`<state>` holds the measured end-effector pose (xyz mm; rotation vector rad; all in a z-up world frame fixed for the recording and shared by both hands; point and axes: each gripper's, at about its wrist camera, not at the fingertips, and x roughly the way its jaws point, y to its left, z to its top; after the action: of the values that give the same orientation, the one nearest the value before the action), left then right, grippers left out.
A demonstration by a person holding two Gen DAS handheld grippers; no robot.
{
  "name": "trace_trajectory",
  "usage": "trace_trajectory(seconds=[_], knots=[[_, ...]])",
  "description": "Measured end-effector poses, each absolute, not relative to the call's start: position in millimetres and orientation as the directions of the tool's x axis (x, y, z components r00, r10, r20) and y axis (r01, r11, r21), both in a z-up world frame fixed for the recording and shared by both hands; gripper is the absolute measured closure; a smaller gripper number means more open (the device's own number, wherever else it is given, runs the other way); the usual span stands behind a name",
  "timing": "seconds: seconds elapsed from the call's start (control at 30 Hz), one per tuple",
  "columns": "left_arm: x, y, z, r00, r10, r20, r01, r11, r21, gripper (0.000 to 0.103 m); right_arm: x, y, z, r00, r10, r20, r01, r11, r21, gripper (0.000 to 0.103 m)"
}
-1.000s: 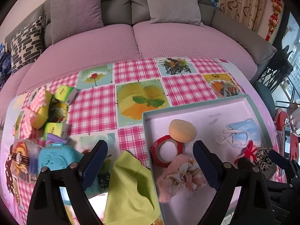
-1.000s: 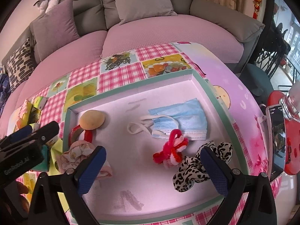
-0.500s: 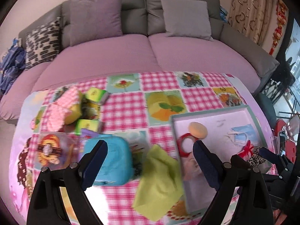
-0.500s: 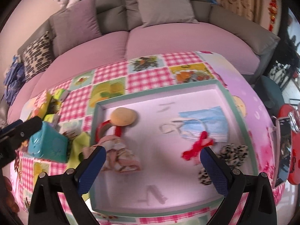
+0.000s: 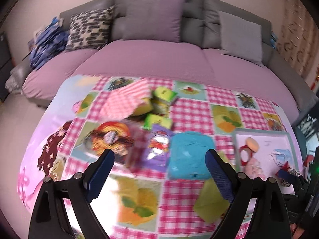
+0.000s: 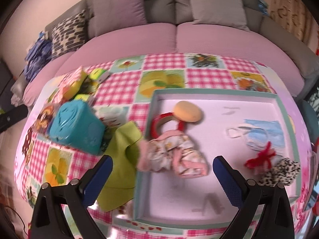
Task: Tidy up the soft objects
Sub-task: 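Withdraw both tools from the tray toward the green cloth, then move the right tool down over the edge of the green cloth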
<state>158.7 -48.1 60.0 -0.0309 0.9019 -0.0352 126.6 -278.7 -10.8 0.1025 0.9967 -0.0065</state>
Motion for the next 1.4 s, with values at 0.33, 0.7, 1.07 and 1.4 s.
trace_trajectory(seconds=[0.33, 0.7, 1.07, 1.4], knots=[[155, 12, 31, 0.566, 0.002, -0.824, -0.11, 0.991, -0.074, 0.01, 131, -233, -21, 0.514, 0.102, -0.852, -0.052, 0.995, 0.088, 0.001], [165, 23, -6, 0.488, -0.024, -0.873, -0.123, 0.988, -0.096, 0.01, 139, -196, -55, 0.418, 0.118, -0.901, -0.137, 0.988, 0.066, 0.001], [170, 28, -22, 0.449, -0.046, -0.892, -0.136, 0.984, -0.119, 0.01, 146, -194, -76, 0.375, 0.071, -0.924, -0.129, 0.991, 0.024, 0.004], [171, 27, -26, 0.438, -0.062, -0.897, -0.126, 0.983, -0.13, 0.01, 147, -197, -80, 0.376, 0.065, -0.924, -0.117, 0.993, 0.023, 0.008]])
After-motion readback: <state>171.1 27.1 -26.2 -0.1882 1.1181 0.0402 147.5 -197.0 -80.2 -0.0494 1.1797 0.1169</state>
